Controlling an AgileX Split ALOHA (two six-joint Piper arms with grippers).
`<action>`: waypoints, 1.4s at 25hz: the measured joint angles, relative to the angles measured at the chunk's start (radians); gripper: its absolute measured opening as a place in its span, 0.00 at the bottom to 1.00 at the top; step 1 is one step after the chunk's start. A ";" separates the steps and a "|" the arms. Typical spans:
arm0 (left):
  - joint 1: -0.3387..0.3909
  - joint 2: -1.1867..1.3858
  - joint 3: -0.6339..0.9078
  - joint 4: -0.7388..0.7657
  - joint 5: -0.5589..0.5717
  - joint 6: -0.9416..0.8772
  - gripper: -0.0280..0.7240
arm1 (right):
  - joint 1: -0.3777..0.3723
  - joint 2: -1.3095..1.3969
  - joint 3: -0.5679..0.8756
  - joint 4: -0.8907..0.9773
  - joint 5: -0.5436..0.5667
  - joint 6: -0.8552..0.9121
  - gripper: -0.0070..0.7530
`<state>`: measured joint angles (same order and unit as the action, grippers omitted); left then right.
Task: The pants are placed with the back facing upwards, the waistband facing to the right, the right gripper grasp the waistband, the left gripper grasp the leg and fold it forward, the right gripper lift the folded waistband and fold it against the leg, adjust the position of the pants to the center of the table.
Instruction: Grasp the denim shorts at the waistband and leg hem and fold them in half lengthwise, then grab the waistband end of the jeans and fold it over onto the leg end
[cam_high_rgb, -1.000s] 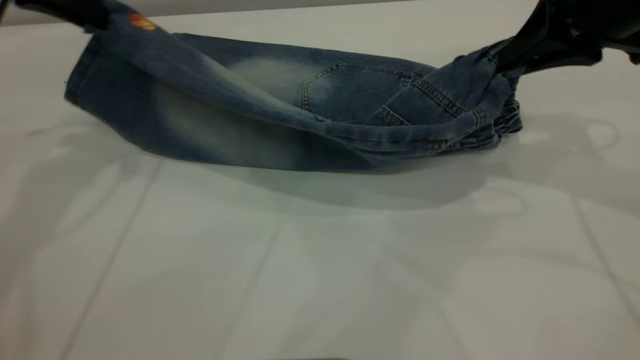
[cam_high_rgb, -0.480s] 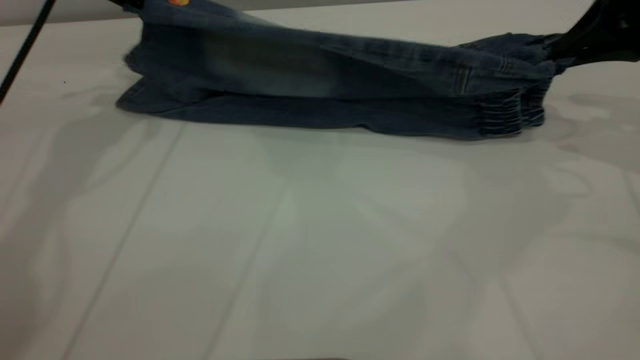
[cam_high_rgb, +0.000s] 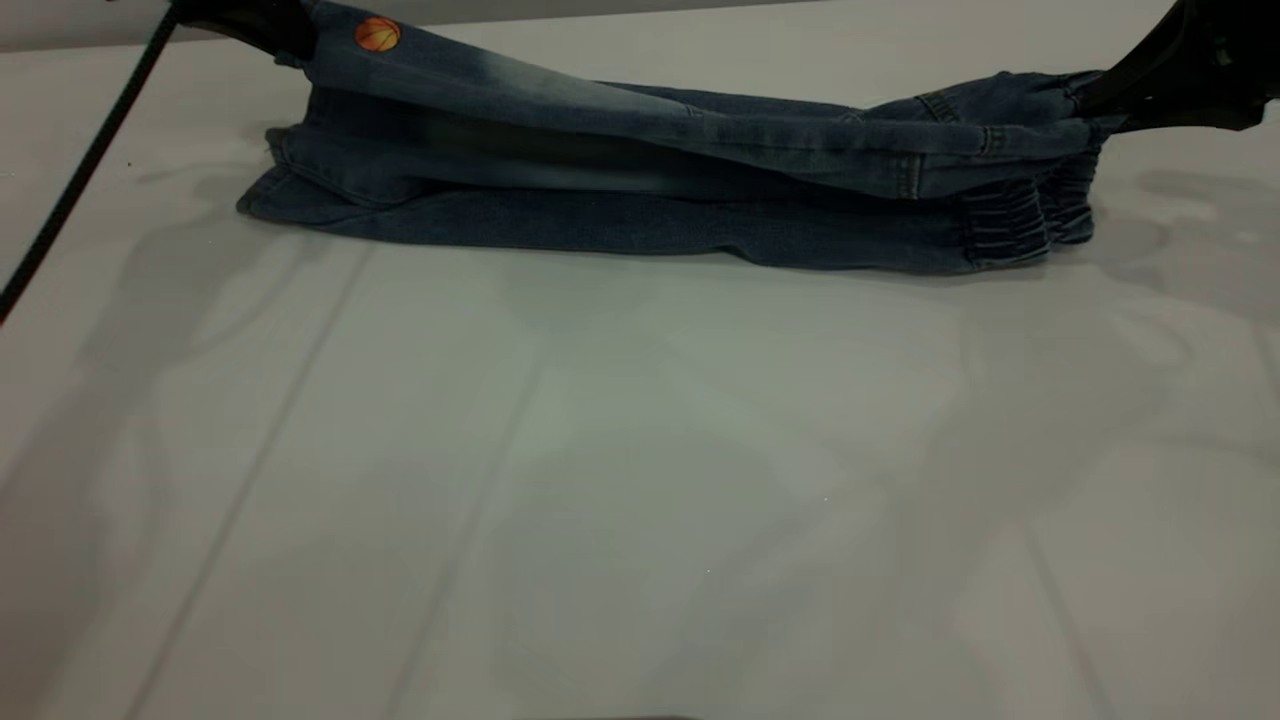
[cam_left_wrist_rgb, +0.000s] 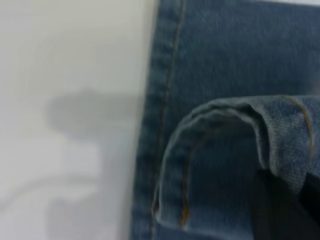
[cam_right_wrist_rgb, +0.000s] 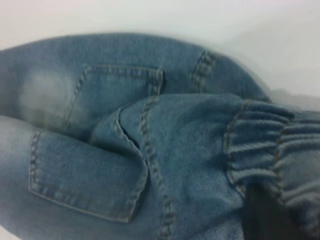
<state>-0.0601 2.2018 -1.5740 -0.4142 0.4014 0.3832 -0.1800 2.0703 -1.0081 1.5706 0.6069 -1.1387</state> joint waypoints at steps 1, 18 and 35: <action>-0.002 0.003 0.000 0.000 -0.022 0.000 0.10 | 0.000 0.005 -0.001 0.041 0.000 -0.036 0.06; -0.021 0.017 0.000 -0.001 -0.239 0.122 0.66 | -0.001 0.013 -0.008 0.228 0.002 -0.210 0.89; -0.025 0.013 -0.040 -0.001 0.334 0.179 0.77 | 0.012 0.012 -0.053 0.040 0.526 -0.156 0.79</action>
<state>-0.0846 2.2150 -1.6141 -0.4154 0.7356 0.5620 -0.1677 2.0825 -1.0610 1.6103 1.1333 -1.2944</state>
